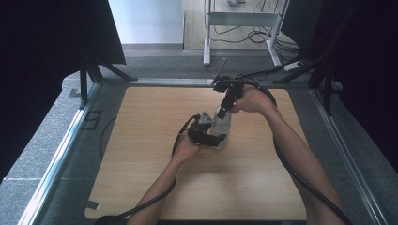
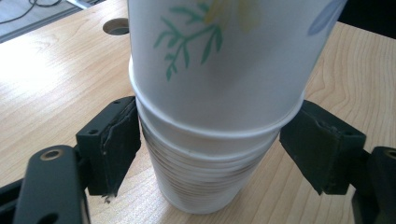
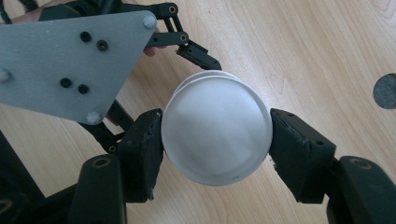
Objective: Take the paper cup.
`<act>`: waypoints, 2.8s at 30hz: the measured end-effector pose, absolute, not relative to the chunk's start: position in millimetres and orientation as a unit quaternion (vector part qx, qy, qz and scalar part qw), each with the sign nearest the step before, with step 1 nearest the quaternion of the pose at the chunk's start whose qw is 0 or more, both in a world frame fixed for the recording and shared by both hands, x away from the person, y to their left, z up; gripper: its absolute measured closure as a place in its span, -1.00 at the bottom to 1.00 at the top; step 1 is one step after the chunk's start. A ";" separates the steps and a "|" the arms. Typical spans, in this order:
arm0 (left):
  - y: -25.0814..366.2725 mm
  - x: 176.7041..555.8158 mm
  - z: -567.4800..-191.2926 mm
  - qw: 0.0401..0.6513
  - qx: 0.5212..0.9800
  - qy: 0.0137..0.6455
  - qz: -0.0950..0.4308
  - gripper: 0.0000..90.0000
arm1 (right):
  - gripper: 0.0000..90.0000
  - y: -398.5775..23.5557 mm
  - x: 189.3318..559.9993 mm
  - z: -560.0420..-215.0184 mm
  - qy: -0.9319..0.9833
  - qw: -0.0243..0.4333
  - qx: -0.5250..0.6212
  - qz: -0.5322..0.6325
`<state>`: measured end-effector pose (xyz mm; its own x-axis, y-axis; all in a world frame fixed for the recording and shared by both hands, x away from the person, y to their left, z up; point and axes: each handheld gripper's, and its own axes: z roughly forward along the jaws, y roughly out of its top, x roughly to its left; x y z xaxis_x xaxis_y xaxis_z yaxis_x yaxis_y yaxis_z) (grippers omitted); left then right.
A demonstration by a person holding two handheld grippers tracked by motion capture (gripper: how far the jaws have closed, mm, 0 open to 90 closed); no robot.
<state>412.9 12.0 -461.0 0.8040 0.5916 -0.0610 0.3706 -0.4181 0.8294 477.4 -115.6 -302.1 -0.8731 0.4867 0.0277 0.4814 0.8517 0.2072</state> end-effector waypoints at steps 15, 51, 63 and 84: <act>10.7 413.3 -461.6 0.451 0.836 0.284 0.128 -0.55 | -0.17 -118.3 472.4 -269.5 0.963 0.027 0.247 0.107; 13.3 411.7 -457.4 0.434 0.846 0.288 0.111 -0.74 | -0.17 -136.5 440.7 -215.1 0.964 0.059 0.227 0.125; 22.7 403.2 -453.9 0.425 0.855 0.283 0.096 -0.87 | -0.17 -144.8 417.5 -220.2 0.967 0.057 0.214 0.124; 38.8 379.5 -455.2 0.415 0.864 0.271 0.083 -0.95 | -0.17 -166.6 382.1 -254.0 0.972 0.039 0.196 0.125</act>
